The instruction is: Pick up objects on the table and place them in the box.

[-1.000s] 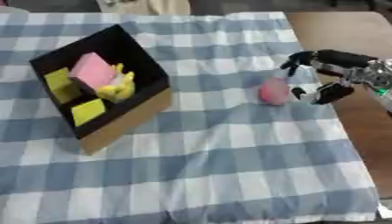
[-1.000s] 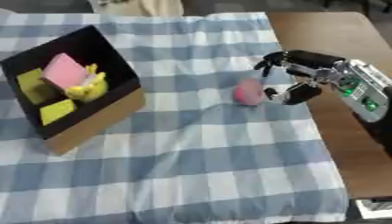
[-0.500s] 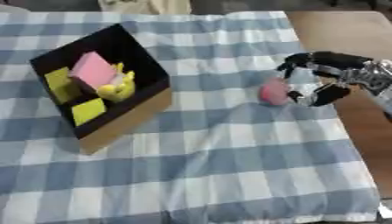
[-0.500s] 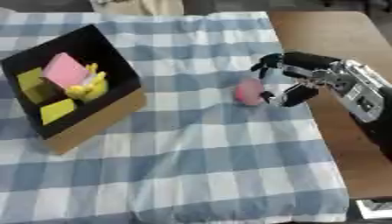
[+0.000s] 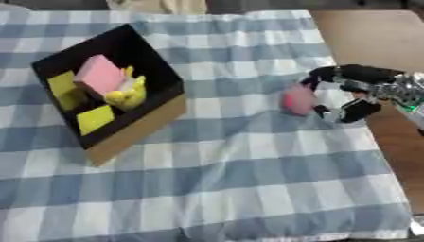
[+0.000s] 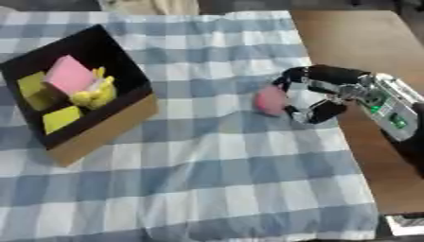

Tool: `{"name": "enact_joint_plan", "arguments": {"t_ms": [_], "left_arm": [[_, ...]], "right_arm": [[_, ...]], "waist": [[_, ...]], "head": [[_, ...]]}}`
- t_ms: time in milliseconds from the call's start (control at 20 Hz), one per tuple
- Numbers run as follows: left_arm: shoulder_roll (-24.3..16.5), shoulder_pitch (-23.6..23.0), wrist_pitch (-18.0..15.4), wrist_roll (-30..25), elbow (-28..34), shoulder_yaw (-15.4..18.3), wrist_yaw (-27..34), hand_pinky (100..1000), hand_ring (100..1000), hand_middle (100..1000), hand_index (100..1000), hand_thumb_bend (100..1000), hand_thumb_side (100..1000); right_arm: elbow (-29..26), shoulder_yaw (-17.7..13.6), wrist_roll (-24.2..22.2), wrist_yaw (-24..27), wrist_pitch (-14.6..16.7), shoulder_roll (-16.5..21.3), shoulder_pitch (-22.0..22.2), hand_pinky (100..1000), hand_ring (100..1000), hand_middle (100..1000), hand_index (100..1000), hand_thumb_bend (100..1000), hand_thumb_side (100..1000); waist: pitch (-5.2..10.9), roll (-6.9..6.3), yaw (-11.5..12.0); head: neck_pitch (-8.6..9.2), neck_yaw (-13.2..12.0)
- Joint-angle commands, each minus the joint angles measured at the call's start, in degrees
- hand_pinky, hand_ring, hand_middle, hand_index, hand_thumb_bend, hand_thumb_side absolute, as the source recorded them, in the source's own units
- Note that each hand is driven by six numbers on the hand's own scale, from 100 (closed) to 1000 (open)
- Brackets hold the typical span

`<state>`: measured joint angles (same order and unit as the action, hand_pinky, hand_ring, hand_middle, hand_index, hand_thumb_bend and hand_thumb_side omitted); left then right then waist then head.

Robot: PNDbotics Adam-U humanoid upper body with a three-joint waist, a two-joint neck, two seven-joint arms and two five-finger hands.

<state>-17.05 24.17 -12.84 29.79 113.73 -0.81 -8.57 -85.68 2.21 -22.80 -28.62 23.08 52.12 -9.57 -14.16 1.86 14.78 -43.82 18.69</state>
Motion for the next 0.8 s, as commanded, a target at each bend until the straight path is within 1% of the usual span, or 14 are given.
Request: {"name": "enact_joint_plan", "arguments": {"t_ms": [50, 400, 650, 700, 800], "left_arm": [[-0.4, 0.8, 0.0, -0.2, 0.9, 0.2, 0.3, 770, 954, 869, 803, 494, 584], [-0.1, 0.9, 0.0, -0.3, 0.9, 0.1, 0.5, 770, 955, 869, 803, 492, 585], [0.1, 1.2, 0.0, -0.4, 0.9, 0.1, 0.6, 770, 954, 869, 803, 492, 584], [0.1, 1.3, 0.0, -0.4, 0.9, 0.0, 0.7, 770, 954, 869, 803, 492, 584], [0.2, 1.4, -0.1, -0.5, 0.9, 0.0, 0.7, 770, 954, 869, 803, 492, 583]], "right_arm": [[-0.7, -0.2, -0.3, -0.3, 0.1, 1.0, -0.9, 938, 1000, 710, 926, 100, 357], [0.0, 0.0, -0.3, 1.1, -1.0, 0.5, -2.3, 931, 1000, 660, 889, 100, 356], [1.3, 0.2, 0.3, 0.8, -1.7, -0.2, -2.8, 921, 1000, 583, 809, 100, 366], [1.6, 0.2, 0.3, 0.7, -1.7, -0.4, -3.0, 920, 1000, 576, 801, 111, 367], [2.3, 0.3, 0.1, 0.4, -1.7, -0.7, -3.2, 916, 1000, 538, 751, 130, 368]], "waist": [[0.03, -0.23, 0.0], [-0.11, -0.34, 0.2], [-0.27, -0.41, 0.4], [-0.31, -0.44, 0.5], [-0.39, -0.48, 0.6]], "head": [[-0.3, 0.0], [-0.3, 0.2], [-0.3, 0.3], [-0.3, 0.3], [-0.3, 0.4]]}}
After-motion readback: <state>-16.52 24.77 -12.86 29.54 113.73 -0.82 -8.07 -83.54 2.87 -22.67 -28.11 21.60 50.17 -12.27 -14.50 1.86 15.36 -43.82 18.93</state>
